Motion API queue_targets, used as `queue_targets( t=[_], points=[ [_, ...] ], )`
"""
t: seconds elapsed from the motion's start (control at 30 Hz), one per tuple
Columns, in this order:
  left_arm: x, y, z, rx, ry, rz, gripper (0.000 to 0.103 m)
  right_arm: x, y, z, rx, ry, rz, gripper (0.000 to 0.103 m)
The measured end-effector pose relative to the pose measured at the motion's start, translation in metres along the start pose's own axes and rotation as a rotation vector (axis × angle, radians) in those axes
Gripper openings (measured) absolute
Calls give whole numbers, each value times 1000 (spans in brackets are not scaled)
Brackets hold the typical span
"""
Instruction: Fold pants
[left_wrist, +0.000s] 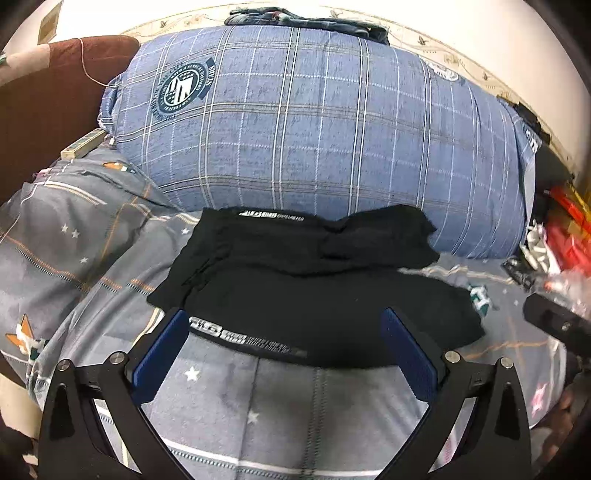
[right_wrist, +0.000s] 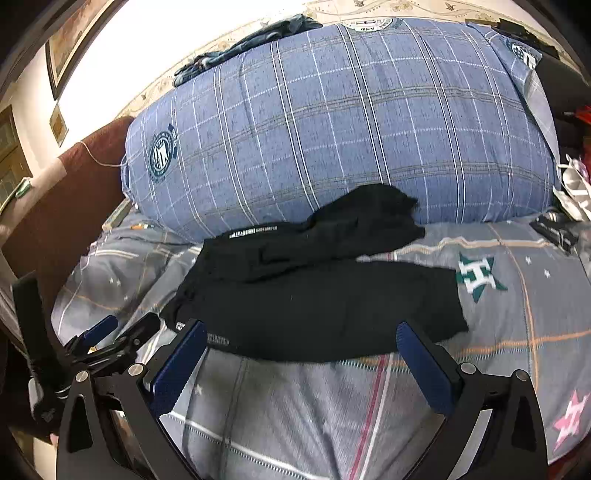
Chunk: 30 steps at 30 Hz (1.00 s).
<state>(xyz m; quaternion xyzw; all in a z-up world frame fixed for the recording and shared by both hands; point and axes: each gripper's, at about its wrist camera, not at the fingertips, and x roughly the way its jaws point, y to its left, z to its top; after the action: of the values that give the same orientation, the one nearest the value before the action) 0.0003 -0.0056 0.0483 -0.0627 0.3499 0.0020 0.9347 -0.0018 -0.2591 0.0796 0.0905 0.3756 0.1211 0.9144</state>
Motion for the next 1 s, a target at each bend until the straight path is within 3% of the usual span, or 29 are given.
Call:
queue_targets(
  t=[0.3,0.4,0.43,0.47,0.5,0.77,1.0],
  points=[
    [61,-17,71,-68,41,-85,103,46,-28,60,5,59,-35,94],
    [84,-11,57,-91,37,-96,103,73,-46,75,31,76,-66,94],
    [91,-9,53,-104,61,-77,103,81,-51,78,36,84,-68,94],
    [105,-5,47,-129,135,-59,103,95,-57,81,40,100,-74,93],
    [112,-3,46,-137,171,-79,103,103,-59,83,42,108,-77,92],
    [131,1,46,-170,270,-99,103,180,-97,109,83,182,-126,91],
    [131,-2,49,-167,272,-103,103,242,-135,151,130,234,-218,91]
  ],
)
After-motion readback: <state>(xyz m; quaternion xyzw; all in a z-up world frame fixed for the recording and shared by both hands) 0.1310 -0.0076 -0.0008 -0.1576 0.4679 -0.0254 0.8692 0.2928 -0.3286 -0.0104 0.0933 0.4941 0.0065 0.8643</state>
